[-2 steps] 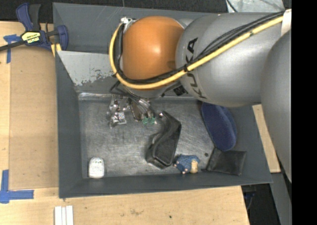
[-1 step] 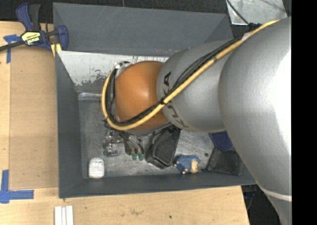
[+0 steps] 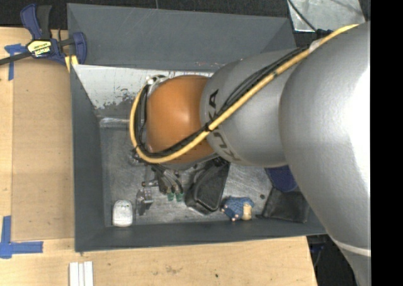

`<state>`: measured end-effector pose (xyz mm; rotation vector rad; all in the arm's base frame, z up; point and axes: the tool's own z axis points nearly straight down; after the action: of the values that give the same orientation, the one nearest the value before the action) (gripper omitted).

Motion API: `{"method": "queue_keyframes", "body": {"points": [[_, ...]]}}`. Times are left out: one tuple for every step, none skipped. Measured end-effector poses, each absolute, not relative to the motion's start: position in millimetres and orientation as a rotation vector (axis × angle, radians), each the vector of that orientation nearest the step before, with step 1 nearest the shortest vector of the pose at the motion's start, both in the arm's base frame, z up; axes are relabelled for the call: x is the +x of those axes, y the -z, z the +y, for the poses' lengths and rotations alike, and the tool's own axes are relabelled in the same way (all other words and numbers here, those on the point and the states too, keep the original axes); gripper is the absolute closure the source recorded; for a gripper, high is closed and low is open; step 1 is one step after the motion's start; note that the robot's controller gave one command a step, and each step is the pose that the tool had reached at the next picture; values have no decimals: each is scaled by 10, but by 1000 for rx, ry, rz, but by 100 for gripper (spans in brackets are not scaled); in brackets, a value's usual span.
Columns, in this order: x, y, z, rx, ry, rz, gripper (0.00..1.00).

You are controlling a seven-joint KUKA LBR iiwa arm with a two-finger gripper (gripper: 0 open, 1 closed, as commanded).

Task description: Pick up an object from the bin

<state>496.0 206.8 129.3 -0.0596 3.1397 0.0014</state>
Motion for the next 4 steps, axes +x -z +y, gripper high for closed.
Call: {"method": "queue_keyframes", "body": {"points": [[4971,-1025,873,-212,7,3135,0],[4890,-1275,-54,-715,3,3051,0],[5350,-1918,444,-351,-3,3111,0],[4886,-999,129,-372,0,3120,0]]}}
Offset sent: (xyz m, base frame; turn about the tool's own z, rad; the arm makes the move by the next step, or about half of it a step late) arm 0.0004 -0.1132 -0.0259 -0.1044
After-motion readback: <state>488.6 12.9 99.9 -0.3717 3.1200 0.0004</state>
